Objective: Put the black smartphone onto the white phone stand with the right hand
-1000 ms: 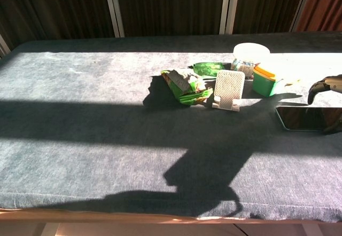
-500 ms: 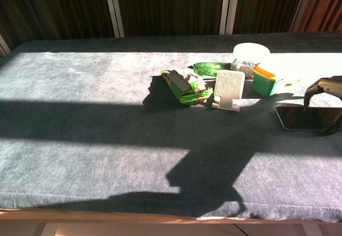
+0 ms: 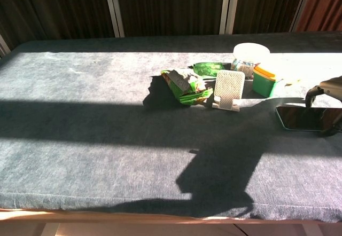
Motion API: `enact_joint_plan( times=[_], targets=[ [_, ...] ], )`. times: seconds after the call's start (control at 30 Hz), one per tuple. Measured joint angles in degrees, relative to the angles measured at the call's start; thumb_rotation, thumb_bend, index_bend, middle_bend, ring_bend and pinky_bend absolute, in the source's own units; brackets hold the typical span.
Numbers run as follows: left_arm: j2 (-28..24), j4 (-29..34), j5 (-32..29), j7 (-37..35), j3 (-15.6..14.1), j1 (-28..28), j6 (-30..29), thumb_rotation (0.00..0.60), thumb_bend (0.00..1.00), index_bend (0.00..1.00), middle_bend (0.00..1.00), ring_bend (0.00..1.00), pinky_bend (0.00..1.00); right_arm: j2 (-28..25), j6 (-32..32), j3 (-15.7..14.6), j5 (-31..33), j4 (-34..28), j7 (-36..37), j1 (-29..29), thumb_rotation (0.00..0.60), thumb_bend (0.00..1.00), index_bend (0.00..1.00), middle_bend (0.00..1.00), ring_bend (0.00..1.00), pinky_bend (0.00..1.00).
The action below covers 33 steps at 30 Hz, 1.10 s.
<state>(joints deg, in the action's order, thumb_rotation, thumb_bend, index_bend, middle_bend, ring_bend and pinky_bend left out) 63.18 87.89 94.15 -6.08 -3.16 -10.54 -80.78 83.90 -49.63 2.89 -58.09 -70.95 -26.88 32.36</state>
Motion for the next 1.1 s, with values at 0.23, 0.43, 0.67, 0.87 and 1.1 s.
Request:
enact_joint_plan(
  times=[0.23, 0.43, 0.67, 0.87, 1.1],
  targets=[
    [0.0, 0.0, 0.1, -0.1, 0.0, 0.0, -0.1, 0.600, 0.40, 0.00, 0.00, 0.00, 0.00, 1.1, -3.2, -0.6, -1.4, 0.6, -2.1, -0.7, 0.600, 0.27, 0.84, 0.50, 0.33, 0.41],
    [0.0, -0.1, 0.2, -0.3, 0.0, 0.0, -0.2, 0.600, 0.40, 0.00, 0.00, 0.00, 0.00, 1.7, -5.3, -1.0, -2.3, 0.7, -4.3, -1.3, 0.600, 0.29, 0.90, 0.56, 0.37, 0.43],
    [-0.2, -0.3, 0.5, -1.1, 0.0, 0.2, -0.9, 0.600, 0.40, 0.00, 0.00, 0.00, 0.00, 3.1, -7.4, -1.3, -2.7, 1.9, -8.3, -1.7, 0.600, 0.30, 0.92, 0.59, 0.40, 0.45],
    [-0.3, -0.4, 0.7, -1.4, -0.1, 0.4, -1.3, 0.600, 0.40, 0.00, 0.00, 0.00, 0.00, 4.6, -8.8, -1.1, -2.9, 3.6, -10.8, -2.0, 0.600, 0.30, 0.92, 0.59, 0.41, 0.45],
    [-0.4, -0.6, 0.9, -1.7, -0.1, 0.6, -1.8, 0.600, 0.40, 0.00, 0.00, 0.00, 0.00, 5.0, -10.9, -0.9, -4.5, 4.8, -12.7, -2.3, 0.600, 0.30, 0.92, 0.59, 0.41, 0.45]
  ],
)
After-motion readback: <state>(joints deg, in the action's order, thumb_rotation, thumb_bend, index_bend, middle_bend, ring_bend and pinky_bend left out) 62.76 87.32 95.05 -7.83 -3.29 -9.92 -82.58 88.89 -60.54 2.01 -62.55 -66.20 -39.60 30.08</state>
